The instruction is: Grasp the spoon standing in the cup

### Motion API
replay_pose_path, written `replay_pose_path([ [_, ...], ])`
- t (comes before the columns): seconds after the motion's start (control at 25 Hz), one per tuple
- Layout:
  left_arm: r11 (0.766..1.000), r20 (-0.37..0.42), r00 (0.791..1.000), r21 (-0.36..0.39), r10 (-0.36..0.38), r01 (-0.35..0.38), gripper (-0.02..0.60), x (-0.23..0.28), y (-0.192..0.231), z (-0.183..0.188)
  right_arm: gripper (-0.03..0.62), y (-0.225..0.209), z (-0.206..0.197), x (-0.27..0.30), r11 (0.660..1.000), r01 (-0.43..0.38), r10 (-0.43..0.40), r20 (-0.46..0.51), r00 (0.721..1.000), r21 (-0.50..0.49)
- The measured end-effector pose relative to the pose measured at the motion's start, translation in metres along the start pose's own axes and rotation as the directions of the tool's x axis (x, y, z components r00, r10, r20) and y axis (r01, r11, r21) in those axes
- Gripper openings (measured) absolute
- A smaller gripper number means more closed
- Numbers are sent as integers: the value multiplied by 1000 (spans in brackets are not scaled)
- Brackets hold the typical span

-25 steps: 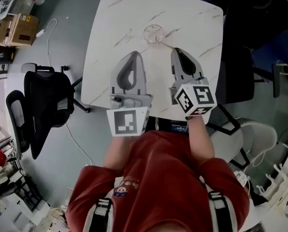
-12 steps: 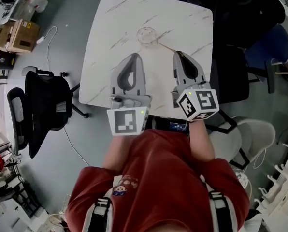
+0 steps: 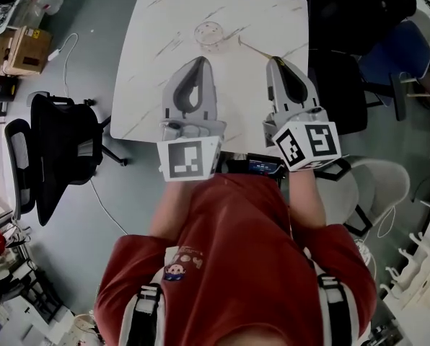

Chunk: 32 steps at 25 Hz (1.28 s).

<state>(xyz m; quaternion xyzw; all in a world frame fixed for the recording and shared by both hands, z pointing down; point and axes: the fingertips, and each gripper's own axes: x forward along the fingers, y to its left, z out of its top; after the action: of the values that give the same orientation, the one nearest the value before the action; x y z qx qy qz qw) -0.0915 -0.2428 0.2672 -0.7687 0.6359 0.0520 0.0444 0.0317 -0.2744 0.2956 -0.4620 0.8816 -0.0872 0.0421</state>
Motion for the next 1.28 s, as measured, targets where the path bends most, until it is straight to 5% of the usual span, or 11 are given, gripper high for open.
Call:
replay_pose_path([
  [0.72,1000,21,1000,25,5,-5,9,-29,-2,14,15,17,34,-40,991,24,-13,83,996,-132],
  [0.88,997,5,1000,83,7,-8,9,-33,5,11,15,16,38,-43,984,57,-39,112,993,-166],
  [1.28,998,19,1000,63,11,-12,9,-29,7,14,15,15,45,-44,958,125,-88,152,985,-257],
])
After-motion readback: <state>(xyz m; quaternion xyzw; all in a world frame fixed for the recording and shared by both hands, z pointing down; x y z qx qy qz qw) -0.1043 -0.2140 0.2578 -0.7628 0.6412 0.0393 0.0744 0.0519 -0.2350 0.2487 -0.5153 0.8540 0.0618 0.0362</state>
